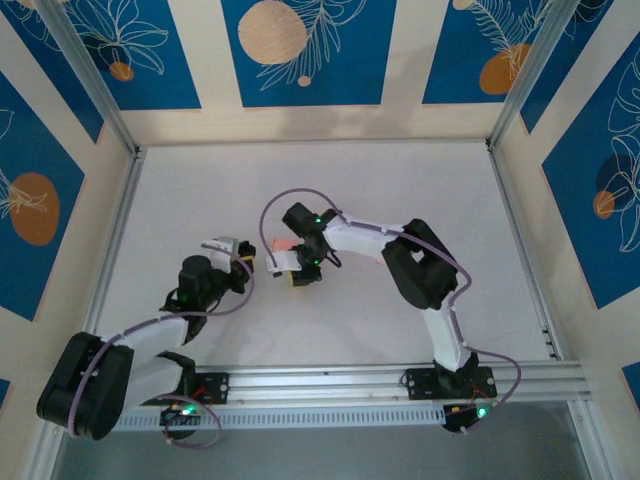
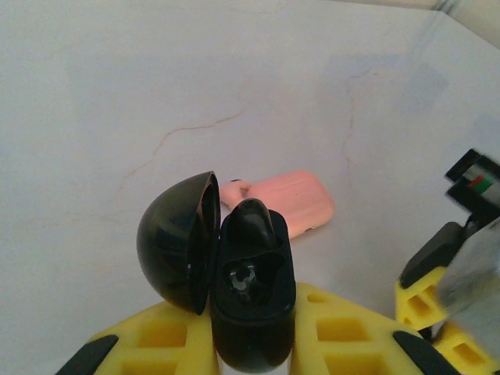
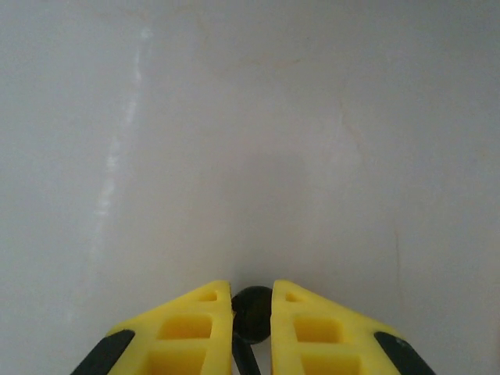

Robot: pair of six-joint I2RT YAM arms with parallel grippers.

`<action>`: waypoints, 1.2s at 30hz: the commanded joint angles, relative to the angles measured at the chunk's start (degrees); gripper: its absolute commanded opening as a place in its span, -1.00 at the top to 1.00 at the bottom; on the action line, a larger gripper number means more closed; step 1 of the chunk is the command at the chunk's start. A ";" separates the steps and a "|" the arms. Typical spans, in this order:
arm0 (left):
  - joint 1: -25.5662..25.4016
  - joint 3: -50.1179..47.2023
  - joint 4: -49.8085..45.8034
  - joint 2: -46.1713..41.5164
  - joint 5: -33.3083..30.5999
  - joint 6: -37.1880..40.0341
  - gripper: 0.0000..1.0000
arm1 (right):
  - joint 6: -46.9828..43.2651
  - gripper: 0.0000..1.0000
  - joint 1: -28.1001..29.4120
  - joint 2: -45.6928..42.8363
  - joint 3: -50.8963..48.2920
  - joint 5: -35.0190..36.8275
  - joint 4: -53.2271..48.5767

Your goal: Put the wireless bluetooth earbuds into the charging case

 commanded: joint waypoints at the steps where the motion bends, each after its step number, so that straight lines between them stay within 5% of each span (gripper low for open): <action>1: -0.57 1.23 8.43 3.22 5.06 0.84 0.60 | 6.76 0.71 -2.71 -7.75 -5.65 -8.28 8.45; 15: -11.78 5.98 36.03 26.32 8.66 3.51 0.60 | 37.55 0.76 -15.25 -30.95 -36.53 -26.47 47.87; 23: -16.26 10.05 43.60 32.95 9.92 4.48 0.61 | 49.38 0.76 -16.03 -40.16 -46.55 -22.72 63.29; 36: -19.10 12.66 43.67 32.77 10.86 5.93 0.61 | 56.08 0.75 -13.66 -39.45 -49.49 -16.31 77.86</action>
